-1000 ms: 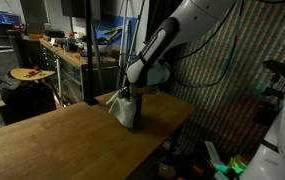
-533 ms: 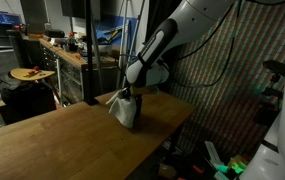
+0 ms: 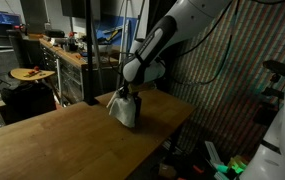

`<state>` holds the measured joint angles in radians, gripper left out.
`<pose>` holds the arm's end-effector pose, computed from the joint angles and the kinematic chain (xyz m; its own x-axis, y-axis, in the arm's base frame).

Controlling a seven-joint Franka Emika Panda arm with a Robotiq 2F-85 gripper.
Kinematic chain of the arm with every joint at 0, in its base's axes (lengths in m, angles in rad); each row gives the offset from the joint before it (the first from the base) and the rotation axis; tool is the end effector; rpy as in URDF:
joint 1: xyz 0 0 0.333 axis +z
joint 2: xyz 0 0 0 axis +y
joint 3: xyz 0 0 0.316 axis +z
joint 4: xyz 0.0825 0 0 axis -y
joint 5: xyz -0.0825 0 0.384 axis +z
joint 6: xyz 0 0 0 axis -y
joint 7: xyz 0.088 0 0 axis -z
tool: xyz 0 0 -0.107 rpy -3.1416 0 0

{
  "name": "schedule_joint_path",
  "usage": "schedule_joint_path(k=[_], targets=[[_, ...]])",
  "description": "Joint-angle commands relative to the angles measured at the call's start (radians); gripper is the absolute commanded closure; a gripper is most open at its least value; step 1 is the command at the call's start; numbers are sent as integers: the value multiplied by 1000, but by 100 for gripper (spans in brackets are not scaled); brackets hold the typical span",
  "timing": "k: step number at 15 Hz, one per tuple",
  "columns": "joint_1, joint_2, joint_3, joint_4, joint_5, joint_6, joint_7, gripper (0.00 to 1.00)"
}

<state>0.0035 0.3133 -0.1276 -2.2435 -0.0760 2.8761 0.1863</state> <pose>0.5700 -0.0661 0.2607 0.9234 -0.2103 0.3211 -0.2293 -0.9731 0.0220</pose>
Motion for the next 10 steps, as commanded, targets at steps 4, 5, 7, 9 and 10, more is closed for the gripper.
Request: schedule_joint_path(k=[4,5,7,9,10], targets=[[3,-11,-31,95,-21,-52,0,98],[2,-8,-34,103,-23,-53,1,98],[1,-1,-36,111,-20,-57,1,98],[2,6,-32,109,-17,-63,0,98],[3,11,-29,104,-16,-66,0,98]])
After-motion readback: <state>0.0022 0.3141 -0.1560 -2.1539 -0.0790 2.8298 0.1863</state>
